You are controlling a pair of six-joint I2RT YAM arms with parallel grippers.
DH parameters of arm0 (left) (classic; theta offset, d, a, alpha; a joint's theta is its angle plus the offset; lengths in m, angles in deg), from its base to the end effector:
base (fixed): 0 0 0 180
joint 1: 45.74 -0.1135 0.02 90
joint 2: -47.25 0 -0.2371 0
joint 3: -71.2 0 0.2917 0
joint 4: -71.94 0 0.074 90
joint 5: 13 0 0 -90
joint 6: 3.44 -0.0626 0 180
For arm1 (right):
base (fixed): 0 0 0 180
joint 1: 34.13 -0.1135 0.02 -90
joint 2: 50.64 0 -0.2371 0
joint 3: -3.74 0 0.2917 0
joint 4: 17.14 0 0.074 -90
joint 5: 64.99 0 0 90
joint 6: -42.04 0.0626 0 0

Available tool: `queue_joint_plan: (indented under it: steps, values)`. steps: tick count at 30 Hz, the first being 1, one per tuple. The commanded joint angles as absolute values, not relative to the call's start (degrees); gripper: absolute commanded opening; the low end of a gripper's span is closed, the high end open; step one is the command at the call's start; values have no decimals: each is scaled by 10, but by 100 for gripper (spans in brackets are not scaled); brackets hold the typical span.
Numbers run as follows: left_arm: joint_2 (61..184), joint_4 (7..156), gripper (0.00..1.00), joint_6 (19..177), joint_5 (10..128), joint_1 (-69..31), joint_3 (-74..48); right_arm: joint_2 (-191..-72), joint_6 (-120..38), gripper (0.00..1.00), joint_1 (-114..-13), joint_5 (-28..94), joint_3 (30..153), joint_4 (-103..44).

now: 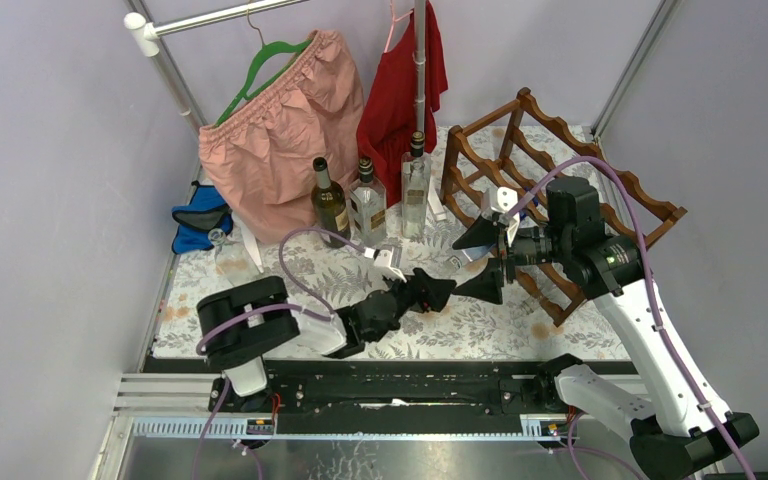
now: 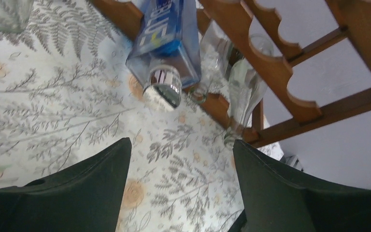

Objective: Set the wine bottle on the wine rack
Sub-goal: Place the wine bottle in the wine rack.

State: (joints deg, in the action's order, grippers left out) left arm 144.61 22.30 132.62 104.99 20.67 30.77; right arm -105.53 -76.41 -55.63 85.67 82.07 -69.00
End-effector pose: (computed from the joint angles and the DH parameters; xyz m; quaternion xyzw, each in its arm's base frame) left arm 0.1621 -0.2978 0.0878 -0.0286 0.7451 -0.4321 0.5072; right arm 0.2064 0.1399 0.3737 -0.5474 0.5630 0.4062 0.4673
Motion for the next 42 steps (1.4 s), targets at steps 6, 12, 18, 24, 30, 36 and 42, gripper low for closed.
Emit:
queue_joint_plan:
  steps: [6, 12, 18, 24, 30, 36, 42]
  values:
    - [1520, 167, 73, 1434, 999, 161, 237, -1046, -771, 100, -551, 876, 819, -676]
    - [1557, 187, 72, 1468, 997, 150, 209, -1048, -774, 100, -551, 878, 821, -677]
    - [1580, 199, 67, 1488, 982, 134, 187, -1051, -775, 100, -551, 879, 821, -679]
    - [1596, 182, 58, 1502, 960, 118, 187, -1056, -776, 100, -551, 879, 821, -678]
    - [1606, 172, 57, 1509, 947, 116, 182, -1062, -776, 100, -551, 880, 823, -678]
    - [1617, 166, 56, 1519, 937, 110, 174, -1065, -776, 100, -550, 880, 822, -677]
    - [1628, 143, 36, 1531, 923, 101, 174, -1066, -776, 100, -550, 879, 820, -676]
